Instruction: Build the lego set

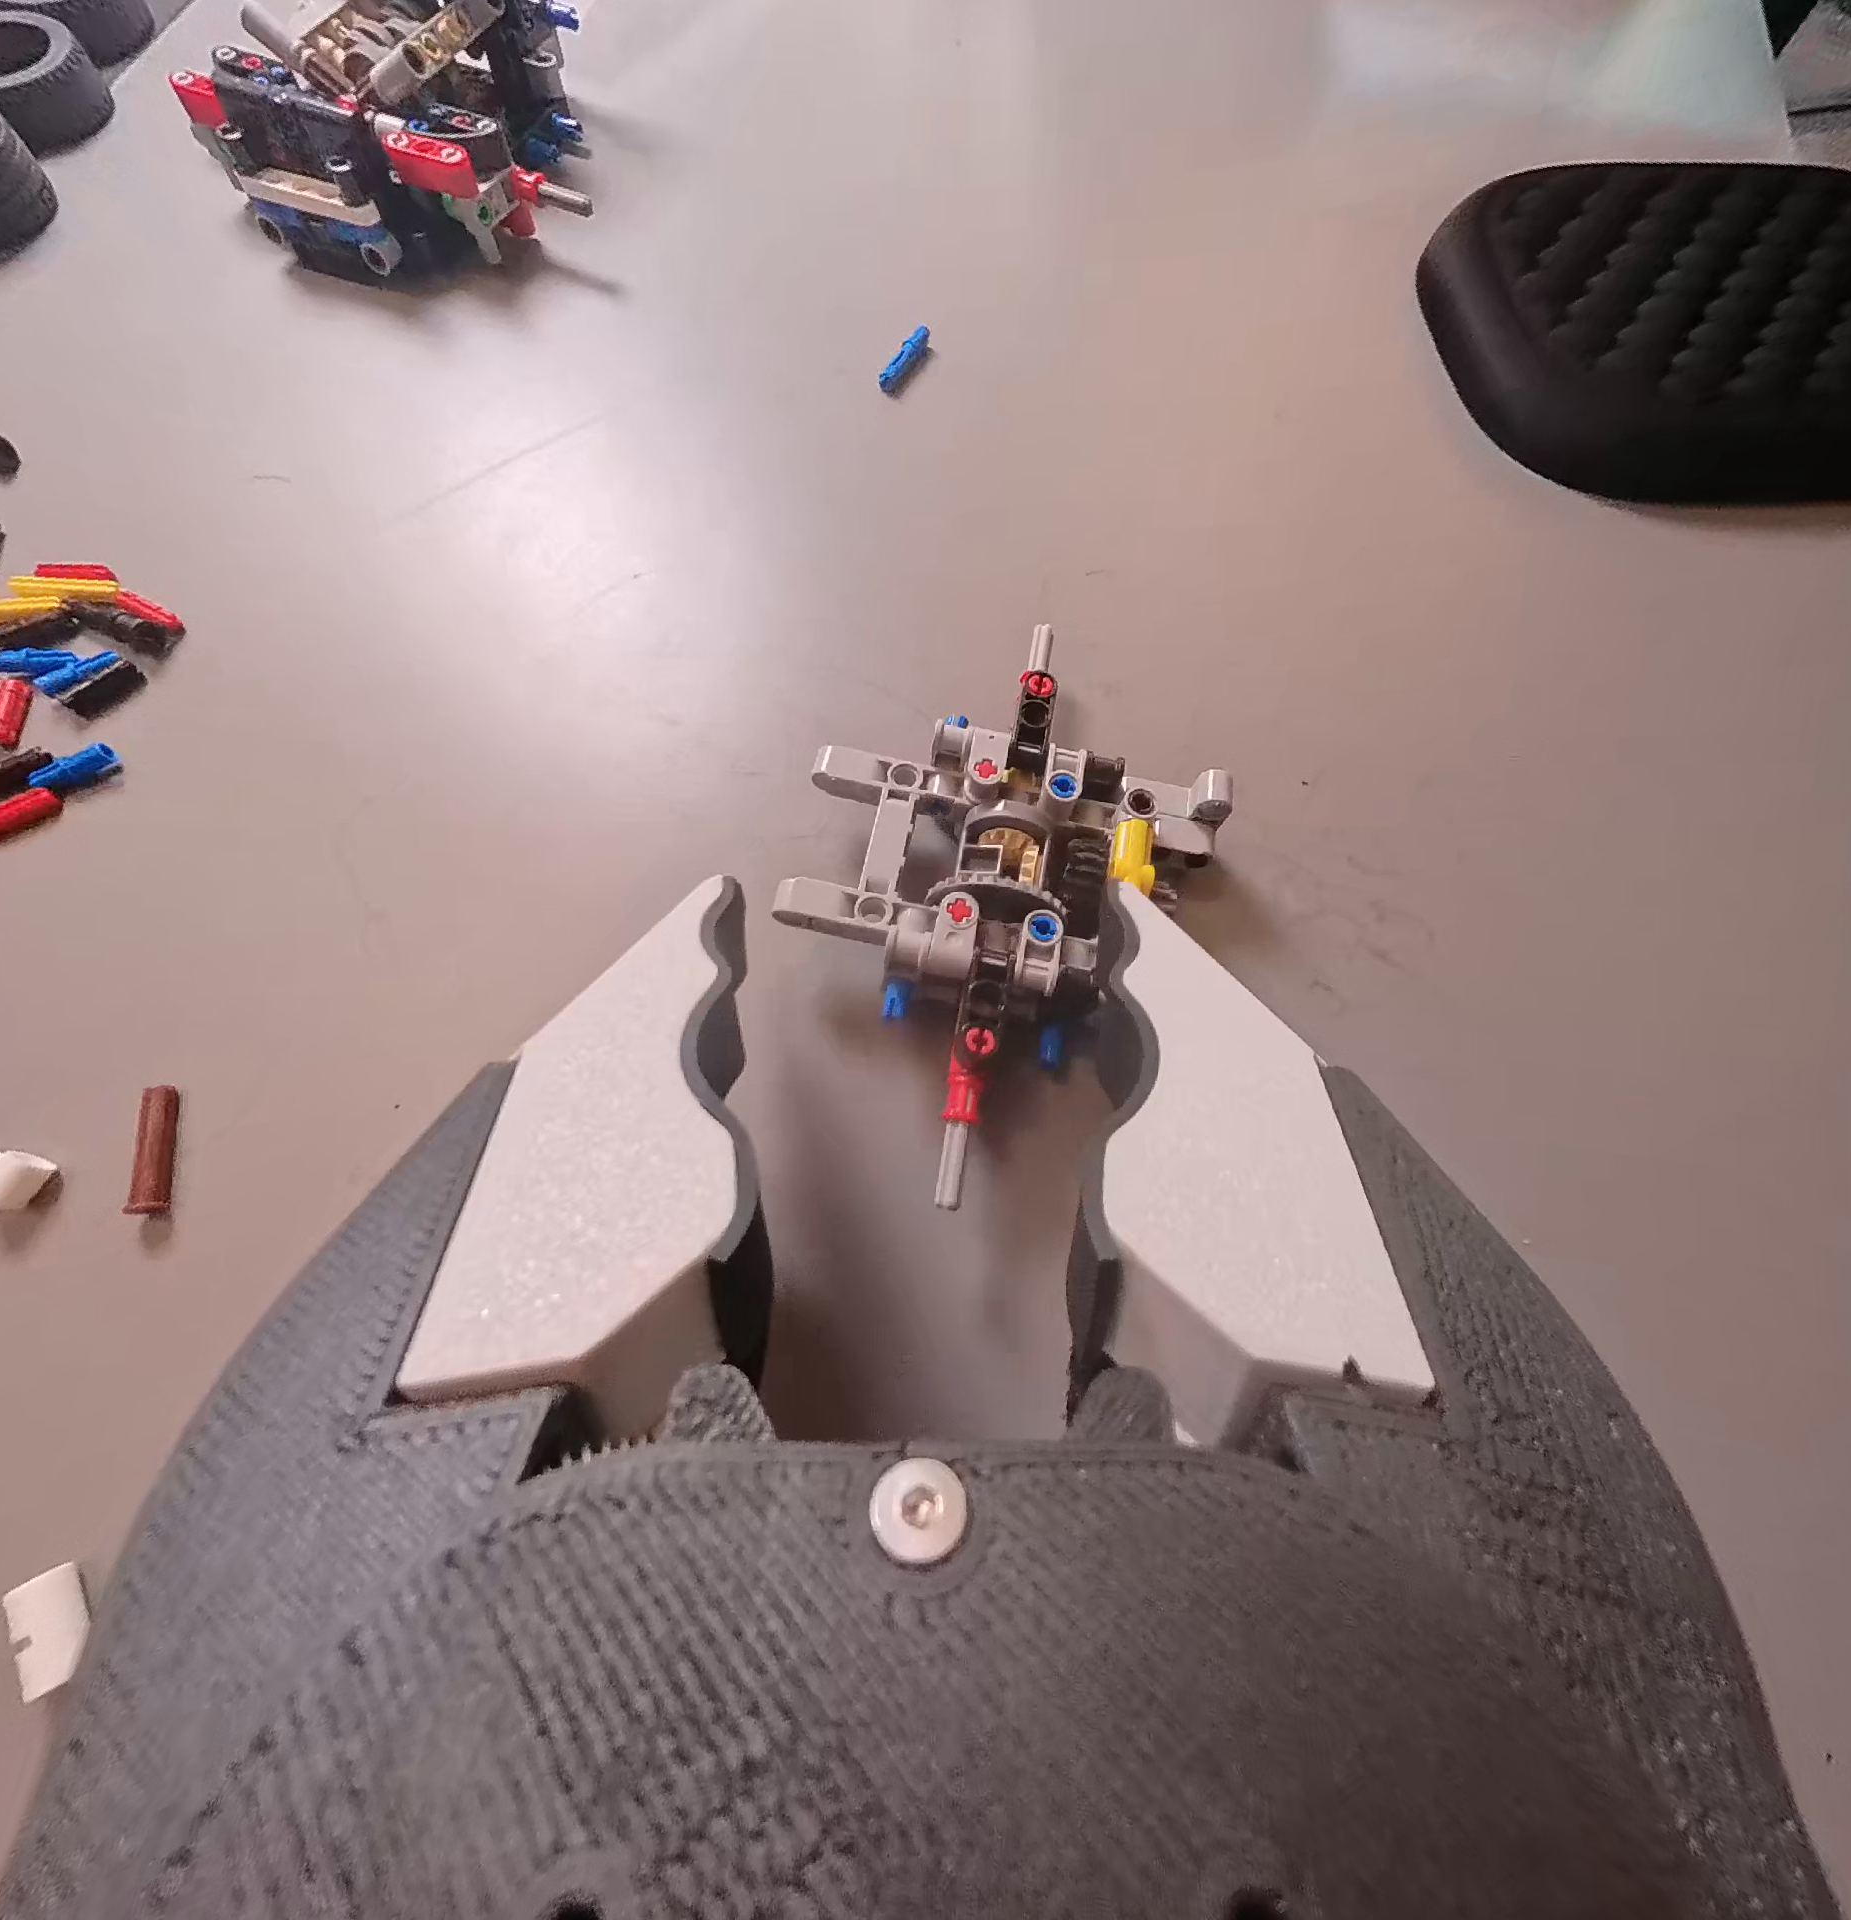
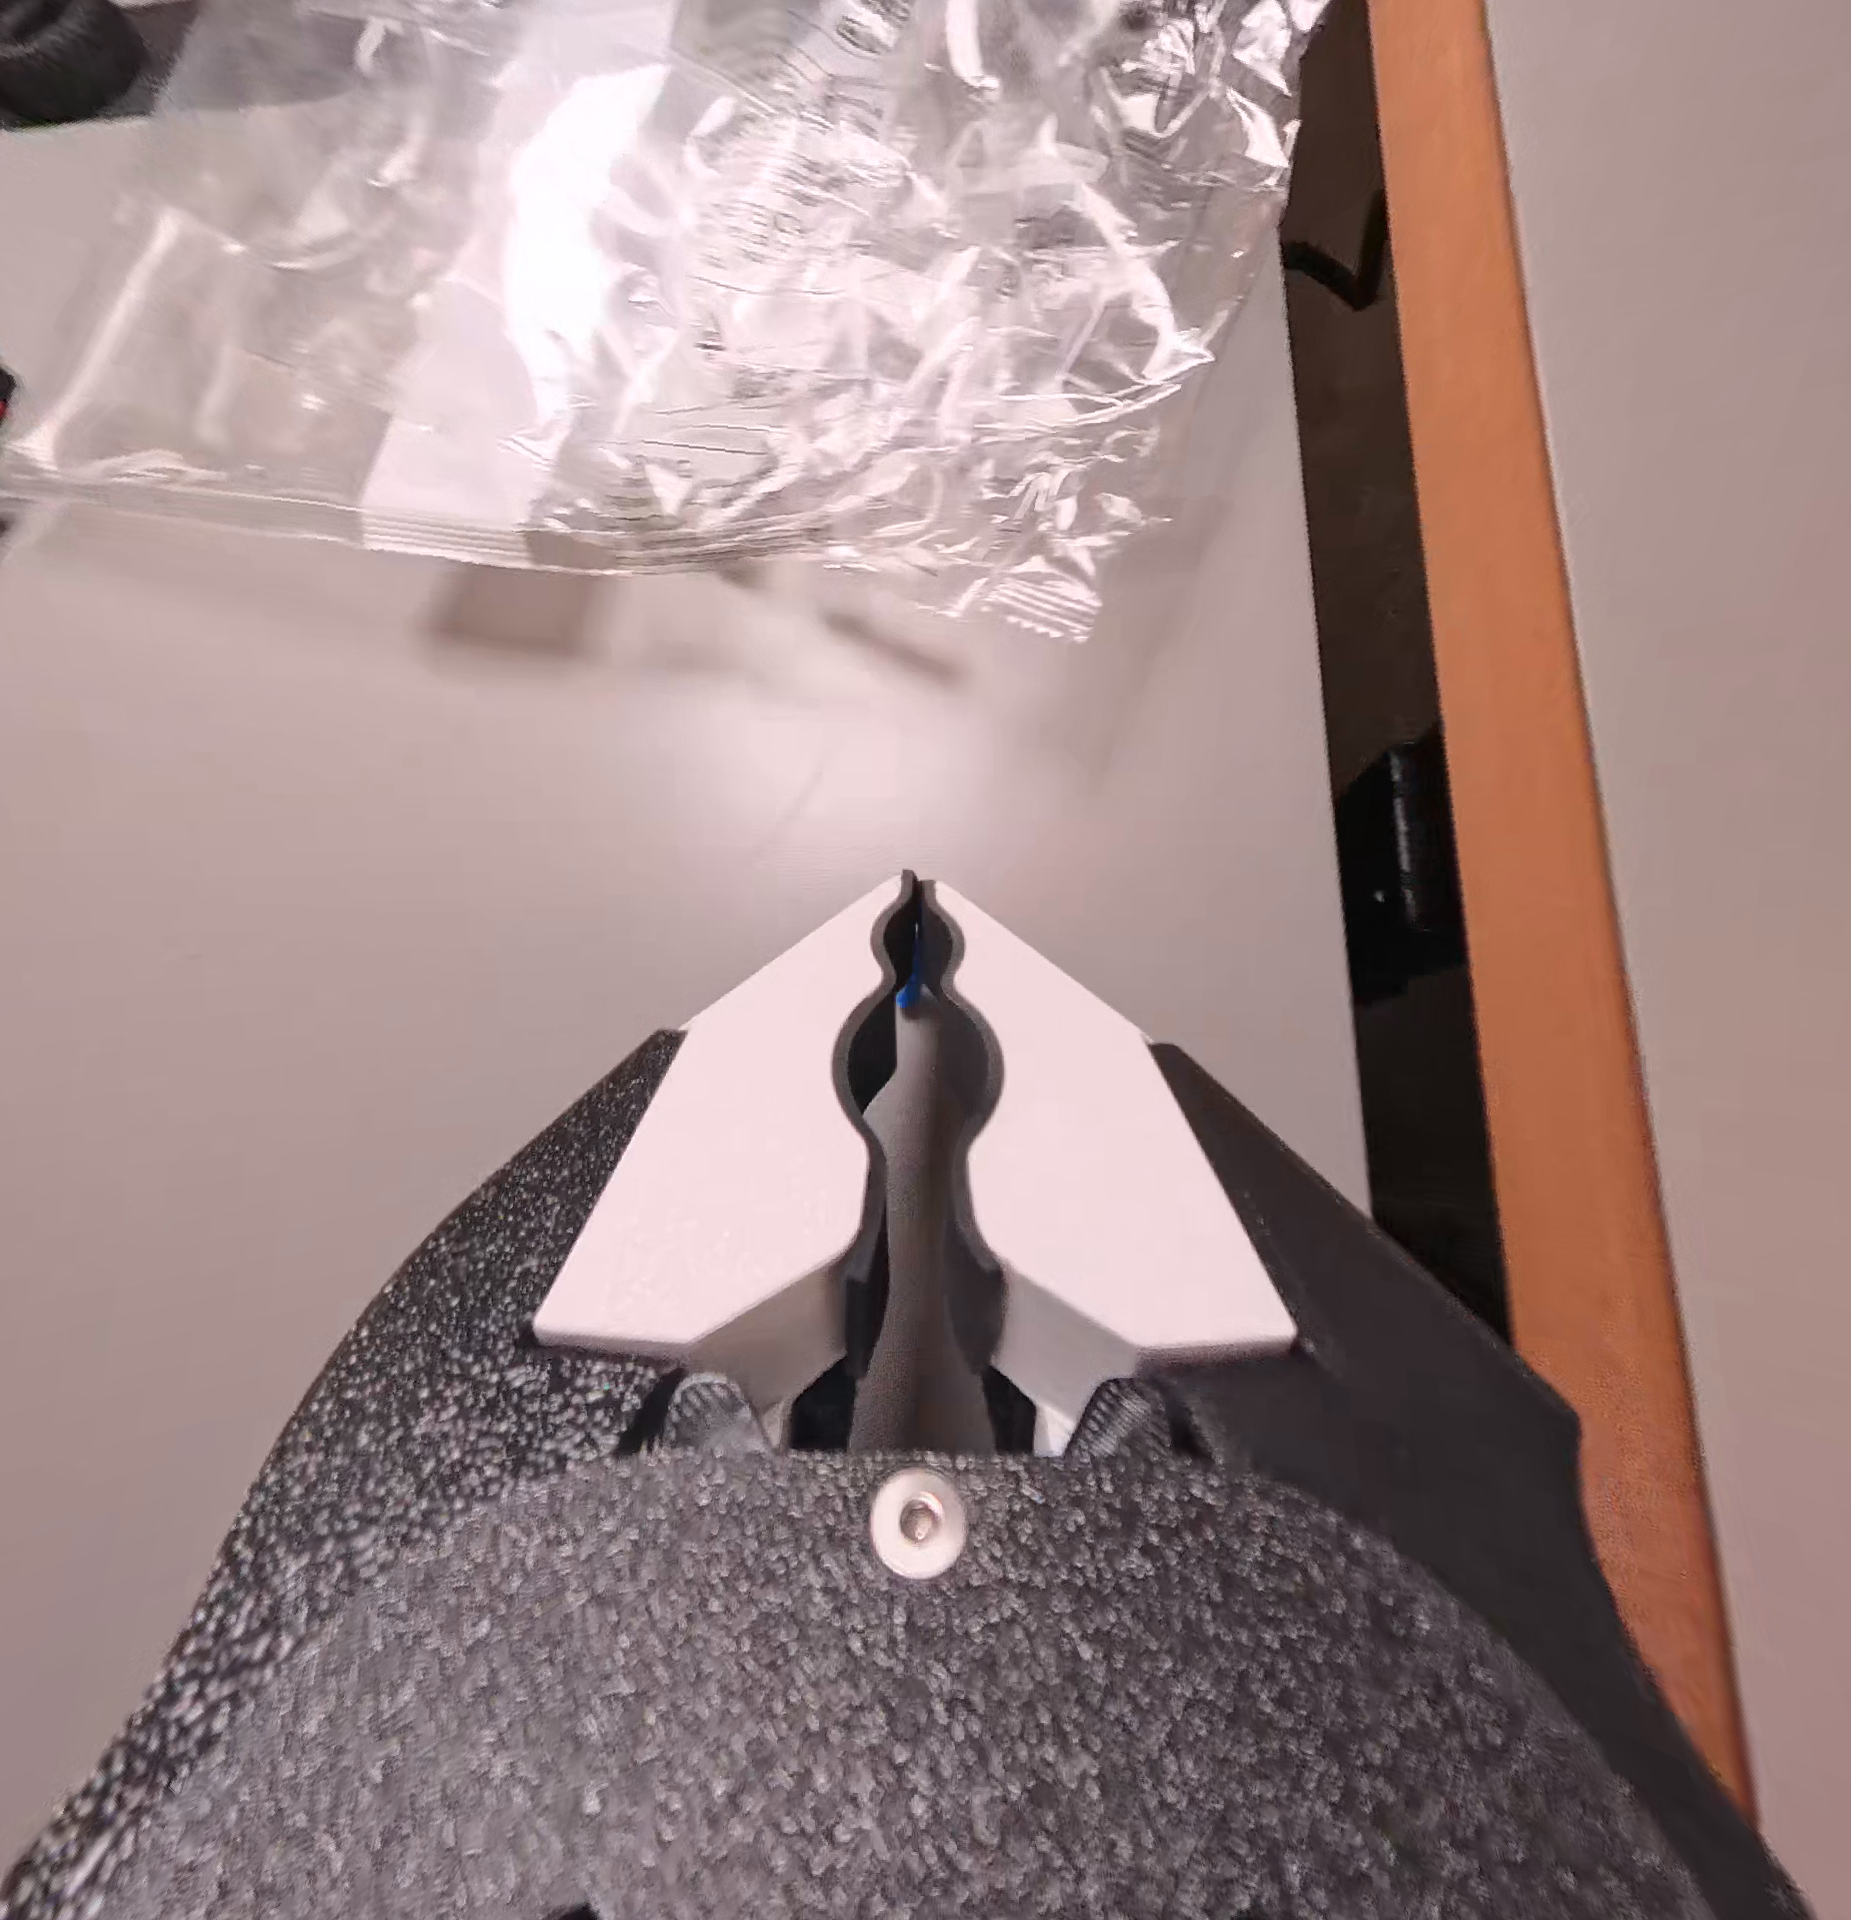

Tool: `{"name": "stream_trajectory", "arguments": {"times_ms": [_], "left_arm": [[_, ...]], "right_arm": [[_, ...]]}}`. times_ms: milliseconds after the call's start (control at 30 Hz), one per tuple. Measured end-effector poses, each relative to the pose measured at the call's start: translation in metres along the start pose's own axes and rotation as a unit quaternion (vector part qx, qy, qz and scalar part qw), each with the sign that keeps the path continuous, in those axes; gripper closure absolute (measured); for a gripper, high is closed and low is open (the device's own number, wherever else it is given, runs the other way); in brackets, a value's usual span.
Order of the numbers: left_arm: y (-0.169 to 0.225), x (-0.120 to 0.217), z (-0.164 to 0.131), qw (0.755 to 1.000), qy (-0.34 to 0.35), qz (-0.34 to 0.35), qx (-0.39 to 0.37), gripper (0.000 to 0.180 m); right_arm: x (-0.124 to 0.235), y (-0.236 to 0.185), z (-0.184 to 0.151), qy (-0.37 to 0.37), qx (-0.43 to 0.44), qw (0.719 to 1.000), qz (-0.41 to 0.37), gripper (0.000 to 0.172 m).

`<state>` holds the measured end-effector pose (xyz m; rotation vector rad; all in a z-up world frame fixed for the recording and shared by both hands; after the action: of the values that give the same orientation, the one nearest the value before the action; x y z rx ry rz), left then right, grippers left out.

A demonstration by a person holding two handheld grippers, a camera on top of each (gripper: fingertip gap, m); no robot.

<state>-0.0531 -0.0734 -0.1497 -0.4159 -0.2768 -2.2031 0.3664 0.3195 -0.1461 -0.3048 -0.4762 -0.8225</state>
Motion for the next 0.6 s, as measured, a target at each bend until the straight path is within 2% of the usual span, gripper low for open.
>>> {"name": "stream_trajectory", "arguments": {"times_ms": [100, 300, 500, 600], "left_arm": [[0.004, -0.001, 0.002, 1.000, 0.003, -0.003, -0.005, 0.113], [0.010, -0.002, 0.006, 1.000, 0.008, -0.013, -0.011, 0.113], [0.016, 0.004, 0.017, 0.999, 0.037, -0.009, -0.025, 0.112], [0.019, 0.006, 0.021, 0.998, 0.052, -0.004, -0.035, 0.111]], "right_arm": [[0.012, -0.031, -0.002, 0.012, 0.005, 0.998, 0.061, 0.172], [0.022, -0.070, -0.006, 0.024, 0.046, 0.992, 0.116, 0.172], [0.050, -0.074, -0.002, 0.066, 0.074, 0.986, 0.136, 0.148], [0.064, -0.061, -0.010, 0.047, 0.088, 0.987, 0.124, 0.132]]}}
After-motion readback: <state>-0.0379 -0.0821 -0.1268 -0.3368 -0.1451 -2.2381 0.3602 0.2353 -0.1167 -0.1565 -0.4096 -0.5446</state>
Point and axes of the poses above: each gripper's, where its closed fingertips meet, x back along the fingers, z out of its top, y = z × x across the jaws, the point moved 8 cm from there along x, back along the fingers, and after that the axes turned 14 degrees about y, right-handed, at the moved point
